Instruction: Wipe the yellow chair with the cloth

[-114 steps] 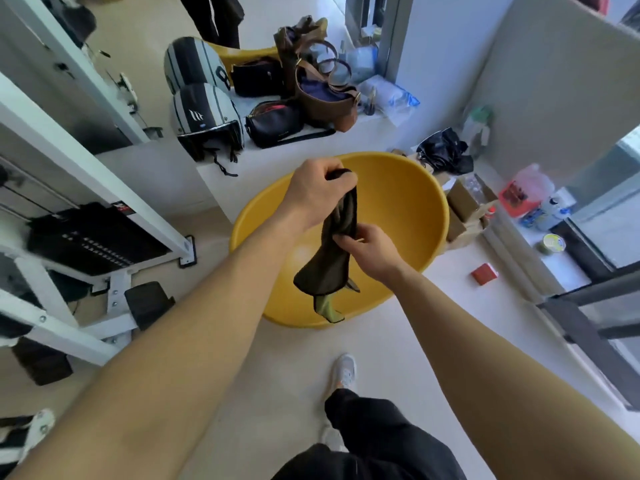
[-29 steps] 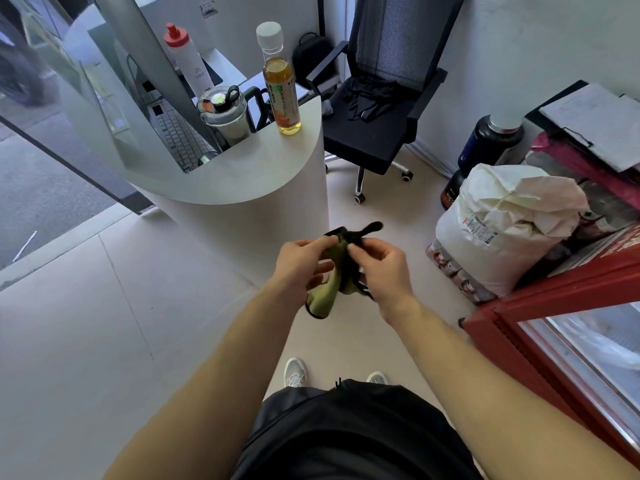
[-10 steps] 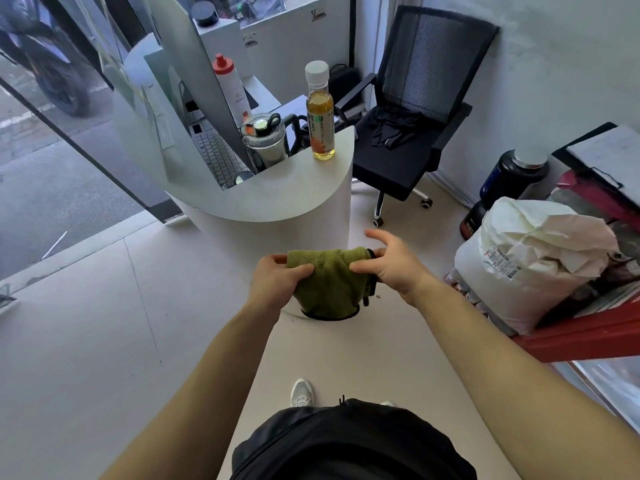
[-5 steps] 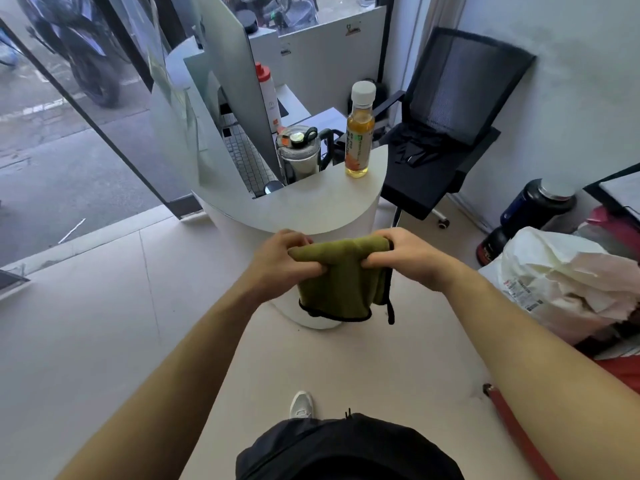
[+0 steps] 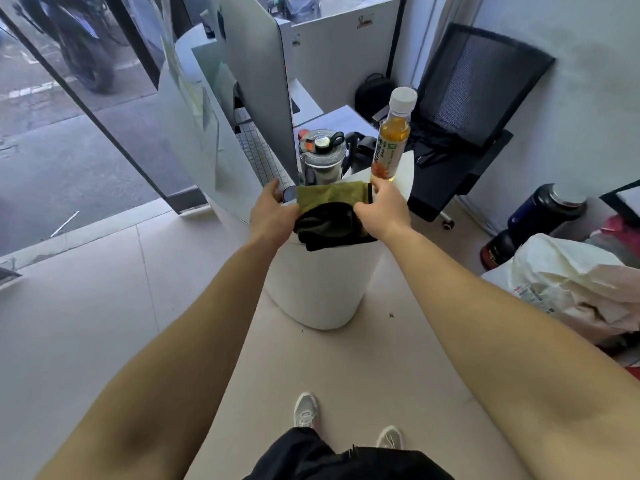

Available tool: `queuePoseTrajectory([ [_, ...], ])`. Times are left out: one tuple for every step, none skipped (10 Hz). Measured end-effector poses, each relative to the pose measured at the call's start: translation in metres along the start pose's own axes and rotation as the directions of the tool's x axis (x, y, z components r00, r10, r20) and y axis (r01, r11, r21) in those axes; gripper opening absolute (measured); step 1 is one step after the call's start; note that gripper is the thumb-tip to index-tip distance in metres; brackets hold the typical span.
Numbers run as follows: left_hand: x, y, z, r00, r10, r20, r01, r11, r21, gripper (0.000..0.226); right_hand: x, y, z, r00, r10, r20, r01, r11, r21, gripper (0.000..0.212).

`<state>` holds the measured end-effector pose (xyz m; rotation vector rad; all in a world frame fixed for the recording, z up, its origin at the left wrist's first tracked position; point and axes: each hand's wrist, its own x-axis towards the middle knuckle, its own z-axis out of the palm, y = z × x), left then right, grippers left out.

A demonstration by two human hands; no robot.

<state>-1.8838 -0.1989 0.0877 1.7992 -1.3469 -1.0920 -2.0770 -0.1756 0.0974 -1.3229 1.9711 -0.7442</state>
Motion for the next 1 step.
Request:
queuePoseTrajectory([
  [0.0059,0.0000,-0.0049,0.997,0.074,0.037,-0.078,0.986,0.146,0.047,-0.0027,-0.0040,0.0101,1.000,-0.026,-0.001,0.025,0.974,-0.224,0.060],
])
